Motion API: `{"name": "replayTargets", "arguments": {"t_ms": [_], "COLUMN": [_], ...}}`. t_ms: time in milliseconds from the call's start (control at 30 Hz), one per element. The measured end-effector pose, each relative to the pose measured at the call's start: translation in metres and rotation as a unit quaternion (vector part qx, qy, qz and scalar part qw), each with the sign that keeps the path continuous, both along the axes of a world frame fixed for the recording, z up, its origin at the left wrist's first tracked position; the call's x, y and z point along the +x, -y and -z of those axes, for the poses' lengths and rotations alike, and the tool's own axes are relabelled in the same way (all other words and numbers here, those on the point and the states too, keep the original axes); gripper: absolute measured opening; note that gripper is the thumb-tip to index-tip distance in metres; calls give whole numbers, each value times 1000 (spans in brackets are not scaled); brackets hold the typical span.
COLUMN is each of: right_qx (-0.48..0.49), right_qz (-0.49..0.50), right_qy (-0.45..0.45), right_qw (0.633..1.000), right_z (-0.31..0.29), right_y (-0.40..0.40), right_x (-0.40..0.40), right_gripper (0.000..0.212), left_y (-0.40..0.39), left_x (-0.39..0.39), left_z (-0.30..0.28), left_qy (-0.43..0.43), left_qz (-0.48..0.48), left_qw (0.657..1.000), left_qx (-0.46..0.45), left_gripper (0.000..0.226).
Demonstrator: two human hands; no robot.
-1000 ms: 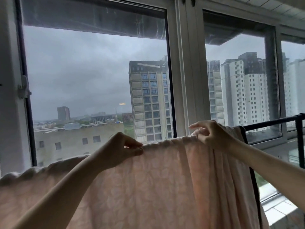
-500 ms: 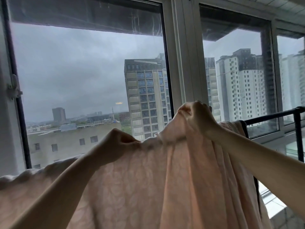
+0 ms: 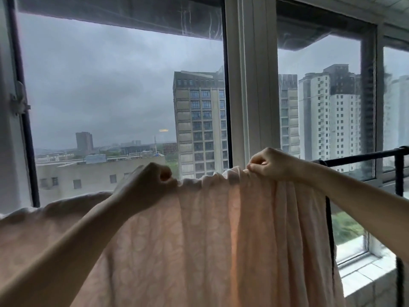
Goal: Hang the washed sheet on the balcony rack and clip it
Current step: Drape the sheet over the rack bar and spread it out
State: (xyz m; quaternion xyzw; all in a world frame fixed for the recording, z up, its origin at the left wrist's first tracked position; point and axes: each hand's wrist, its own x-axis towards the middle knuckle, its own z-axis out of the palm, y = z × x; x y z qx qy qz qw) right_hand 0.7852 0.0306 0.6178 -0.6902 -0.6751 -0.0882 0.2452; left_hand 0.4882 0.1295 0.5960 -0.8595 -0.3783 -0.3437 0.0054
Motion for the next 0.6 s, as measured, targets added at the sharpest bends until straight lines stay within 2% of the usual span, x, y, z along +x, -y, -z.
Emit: {"name": "replayTargets", "arguments": {"t_ms": [33,100,167,233,333,400,600], "right_qx": [0,-5,-8,-18,-53,-66,44], "right_qz": [-10,-34,-51,-59,-53,-65,-111], "right_qy": [5,16,21,30,65,67,20], "right_qw": [1000,999,998,998,995,993,993], "right_z": [0,-1,-1,-4,-8,-4,29], "right_y": [5,13,18,21,28,32,34], "right_x": [6,18,28,35,43,46,61], "right_gripper": [19,18,19,22,34,40,34], "left_y": [6,20,30,38,51,53,39], "left_x": [2,10,25,46,82,103,131], "left_z": [2,0,-6,-8,-11,-12,-8], "left_qy": [-30,-29,-28,-56,-81,-67,-24], "left_qz": [-8,9,56,97,119,135,157], "left_qw": [999,996,992,990,987,987,987], "left_qx": [33,85,108,85,70,62,-21], "left_gripper": [32,11,32,39,23,22,29]}}
